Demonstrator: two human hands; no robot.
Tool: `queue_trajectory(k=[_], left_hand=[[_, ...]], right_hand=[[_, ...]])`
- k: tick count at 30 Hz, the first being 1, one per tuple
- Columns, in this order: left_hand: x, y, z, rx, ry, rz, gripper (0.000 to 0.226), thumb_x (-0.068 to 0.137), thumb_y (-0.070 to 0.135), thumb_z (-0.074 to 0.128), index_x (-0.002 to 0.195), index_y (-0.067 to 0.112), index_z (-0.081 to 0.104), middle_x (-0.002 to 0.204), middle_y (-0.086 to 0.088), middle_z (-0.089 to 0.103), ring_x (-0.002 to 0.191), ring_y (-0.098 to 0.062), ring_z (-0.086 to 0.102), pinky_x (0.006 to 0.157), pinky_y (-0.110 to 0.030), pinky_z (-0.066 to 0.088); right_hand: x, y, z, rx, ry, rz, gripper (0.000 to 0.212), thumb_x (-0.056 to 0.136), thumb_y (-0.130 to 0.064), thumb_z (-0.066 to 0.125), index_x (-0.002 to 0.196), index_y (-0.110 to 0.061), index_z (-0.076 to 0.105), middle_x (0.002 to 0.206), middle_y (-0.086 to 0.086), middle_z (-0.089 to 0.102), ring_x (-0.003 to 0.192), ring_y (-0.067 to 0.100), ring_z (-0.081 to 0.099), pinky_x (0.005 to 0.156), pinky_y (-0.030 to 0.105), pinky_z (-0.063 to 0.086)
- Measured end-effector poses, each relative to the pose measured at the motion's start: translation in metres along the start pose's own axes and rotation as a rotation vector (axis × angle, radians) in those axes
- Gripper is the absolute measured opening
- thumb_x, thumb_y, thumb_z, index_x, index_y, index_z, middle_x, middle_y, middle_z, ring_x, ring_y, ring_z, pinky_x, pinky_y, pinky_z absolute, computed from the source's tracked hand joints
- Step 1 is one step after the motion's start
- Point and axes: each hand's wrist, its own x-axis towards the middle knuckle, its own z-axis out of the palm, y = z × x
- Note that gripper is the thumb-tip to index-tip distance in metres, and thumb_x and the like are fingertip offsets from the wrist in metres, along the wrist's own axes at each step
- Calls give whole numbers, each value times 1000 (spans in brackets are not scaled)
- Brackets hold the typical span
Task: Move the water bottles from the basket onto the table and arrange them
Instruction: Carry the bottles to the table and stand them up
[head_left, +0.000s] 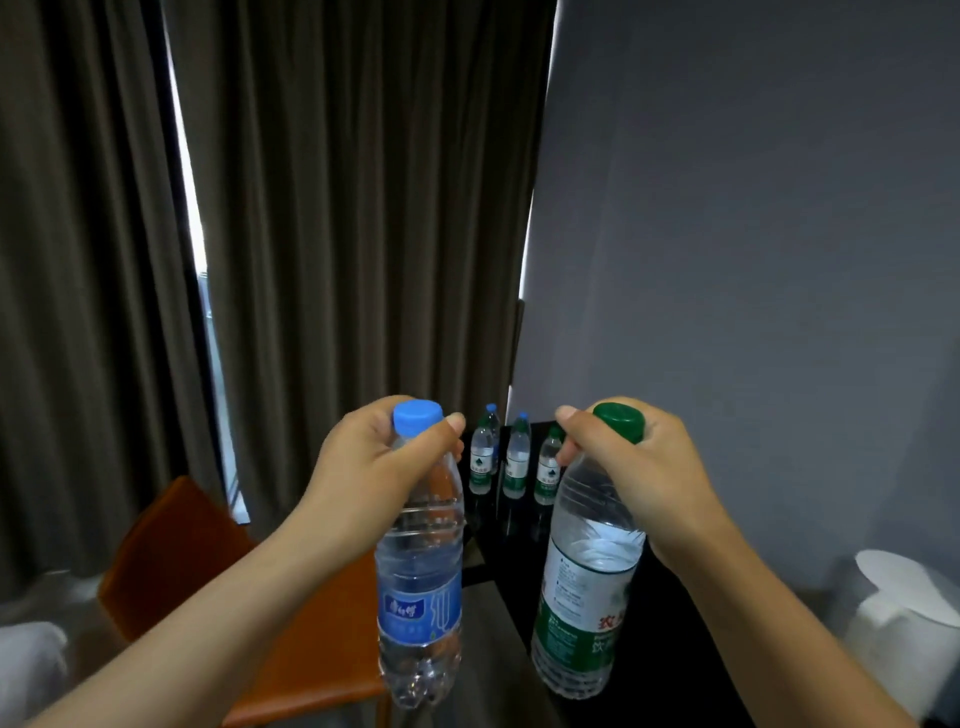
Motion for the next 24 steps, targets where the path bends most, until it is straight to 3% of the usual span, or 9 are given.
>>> queue_trajectory(k=[5,8,10,12,15,17,20,24], left_hand=[[64,-54,-6,-16,-63,-9,33,78,36,67,80,3,63,75,-24,66,74,-44,64,71,-57,53],[97,-88,-8,12,-104,-13,27,80,34,68,76,7,62,69,-18,65,67,-36,64,66,-50,53],[116,-110,-6,11,-126,-26,24,80,31,68,75,8,61,67,-14,66,65,-33,64,65,-47,54],[132,-129,-3,-5,-142,-45,24,81,27,68,74,7,60,63,-10,66,64,-31,65,66,-46,54],[156,-156,4,-43,-197,-73,23,82,23,68,74,4,59,63,-9,66,67,-35,66,69,-50,54],[172,-174,11,-64,-223,-88,23,84,21,67,75,1,59,66,-13,67,68,-38,66,70,-51,54],[197,-201,29,-39,-251,-91,25,84,20,67,80,-3,59,70,-18,65,68,-33,65,67,-42,53],[229,-231,54,-35,-325,-123,33,81,28,67,83,-3,59,67,-8,64,62,-17,61,61,-24,50]], right_hand=[[50,37,31,-59,94,35,36,83,-30,68,63,1,62,62,18,62,49,10,51,47,13,41],[75,65,45,-66,145,66,32,82,-32,68,61,-8,64,62,8,65,54,11,59,49,11,46],[90,85,53,-66,160,89,34,82,-30,69,67,-1,63,68,18,63,58,19,59,51,14,47],[103,104,60,-73,160,111,35,83,-28,69,70,4,62,69,24,59,55,16,54,50,15,44],[121,128,65,-77,161,167,27,82,-29,71,65,-8,67,66,16,63,53,8,54,50,13,44],[134,146,65,-62,178,194,26,81,-28,71,67,-7,67,68,16,64,54,7,55,51,12,44],[157,177,62,-65,204,209,33,82,-27,71,74,5,64,71,24,61,54,10,52,49,13,43],[188,218,57,-56,213,207,33,83,-24,70,74,7,62,67,23,57,53,10,50,49,12,41]])
